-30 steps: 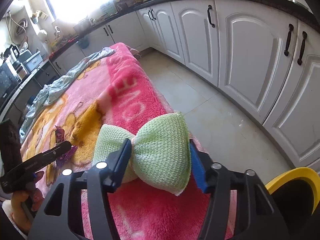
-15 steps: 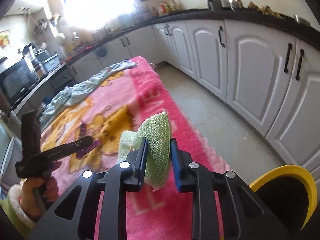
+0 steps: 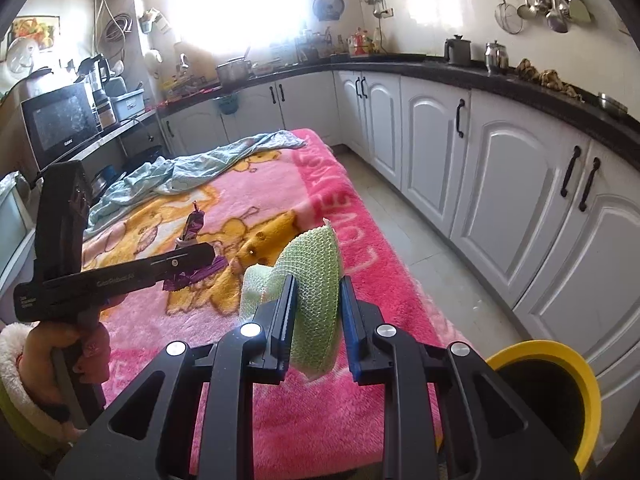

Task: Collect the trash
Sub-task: 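Carry the purple wrapper and green bow sponge over the yellow bin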

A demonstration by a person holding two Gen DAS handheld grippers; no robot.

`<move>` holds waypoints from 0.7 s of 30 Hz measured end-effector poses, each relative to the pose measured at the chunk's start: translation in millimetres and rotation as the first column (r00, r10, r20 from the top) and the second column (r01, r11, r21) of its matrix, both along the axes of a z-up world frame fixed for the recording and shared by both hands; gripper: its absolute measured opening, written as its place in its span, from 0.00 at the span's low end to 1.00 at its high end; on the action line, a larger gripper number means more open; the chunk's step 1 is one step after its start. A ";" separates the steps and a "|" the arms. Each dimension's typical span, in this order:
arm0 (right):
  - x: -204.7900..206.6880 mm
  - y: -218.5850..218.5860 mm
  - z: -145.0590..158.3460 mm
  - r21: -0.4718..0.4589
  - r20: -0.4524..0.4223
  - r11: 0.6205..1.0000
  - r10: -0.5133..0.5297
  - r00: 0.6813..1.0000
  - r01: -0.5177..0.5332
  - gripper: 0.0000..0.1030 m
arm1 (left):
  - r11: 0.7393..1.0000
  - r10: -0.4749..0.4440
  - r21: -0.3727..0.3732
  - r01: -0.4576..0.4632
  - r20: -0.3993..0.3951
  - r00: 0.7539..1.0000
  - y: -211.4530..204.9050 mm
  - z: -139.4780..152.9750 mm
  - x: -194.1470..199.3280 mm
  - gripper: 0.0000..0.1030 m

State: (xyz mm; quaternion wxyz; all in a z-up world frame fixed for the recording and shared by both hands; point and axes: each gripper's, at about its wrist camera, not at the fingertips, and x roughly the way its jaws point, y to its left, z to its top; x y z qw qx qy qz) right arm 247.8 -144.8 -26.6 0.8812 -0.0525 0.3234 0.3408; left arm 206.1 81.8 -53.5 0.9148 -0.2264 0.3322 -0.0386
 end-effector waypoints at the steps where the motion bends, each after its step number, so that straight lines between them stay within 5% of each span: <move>1: -2.0 -4.8 2.3 0.004 0.004 1.000 -0.010 1.000 0.010 0.20 | 1.000 -0.010 0.003 0.010 0.005 1.000 -4.4 2.6 -1.1 0.18; 21: -27.2 -124.6 36.3 0.097 0.048 0.971 -0.223 0.974 0.217 0.20 | 0.979 -0.199 0.064 0.195 0.065 0.978 -94.3 34.6 0.5 0.18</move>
